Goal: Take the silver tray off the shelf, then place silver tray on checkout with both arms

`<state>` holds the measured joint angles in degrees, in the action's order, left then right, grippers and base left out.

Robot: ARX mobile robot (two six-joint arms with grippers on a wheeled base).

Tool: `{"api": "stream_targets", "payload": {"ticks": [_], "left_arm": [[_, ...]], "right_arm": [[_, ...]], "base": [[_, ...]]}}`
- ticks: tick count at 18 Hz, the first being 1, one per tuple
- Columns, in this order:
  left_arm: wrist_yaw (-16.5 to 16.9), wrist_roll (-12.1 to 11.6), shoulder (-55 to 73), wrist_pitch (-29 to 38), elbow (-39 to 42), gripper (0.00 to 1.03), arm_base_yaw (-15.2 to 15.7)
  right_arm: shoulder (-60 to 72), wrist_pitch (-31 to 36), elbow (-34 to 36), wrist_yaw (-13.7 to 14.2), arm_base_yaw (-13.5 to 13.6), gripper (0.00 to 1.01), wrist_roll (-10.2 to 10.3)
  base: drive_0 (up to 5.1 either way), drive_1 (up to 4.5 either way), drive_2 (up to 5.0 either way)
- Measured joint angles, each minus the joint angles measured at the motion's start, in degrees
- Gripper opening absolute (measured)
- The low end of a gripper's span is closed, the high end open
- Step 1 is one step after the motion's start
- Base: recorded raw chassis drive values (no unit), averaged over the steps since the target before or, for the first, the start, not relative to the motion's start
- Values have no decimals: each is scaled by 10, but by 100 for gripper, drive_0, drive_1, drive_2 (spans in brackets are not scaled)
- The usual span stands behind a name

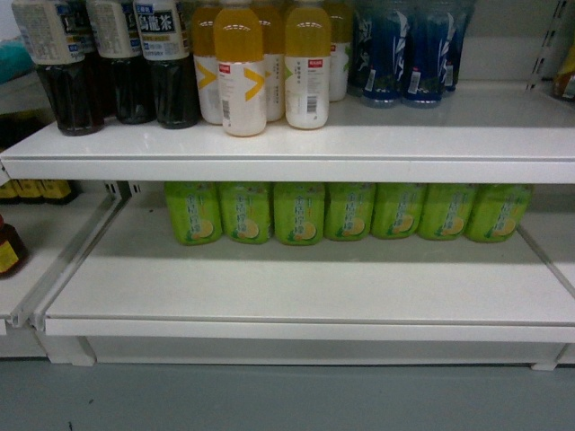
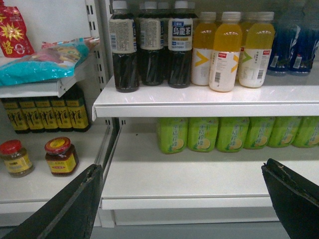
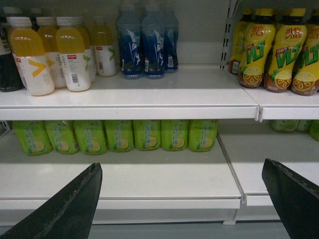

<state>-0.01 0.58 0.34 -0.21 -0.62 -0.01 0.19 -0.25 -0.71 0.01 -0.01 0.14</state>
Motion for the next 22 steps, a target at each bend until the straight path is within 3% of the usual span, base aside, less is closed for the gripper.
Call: {"api": "stream_targets", "payload": {"ticks": [22], "left_arm": [[0, 0, 0, 0, 0, 98, 0]], "right_arm": [[0, -1, 0, 0, 0, 98, 0]], "base": [[0, 0, 0]]}}
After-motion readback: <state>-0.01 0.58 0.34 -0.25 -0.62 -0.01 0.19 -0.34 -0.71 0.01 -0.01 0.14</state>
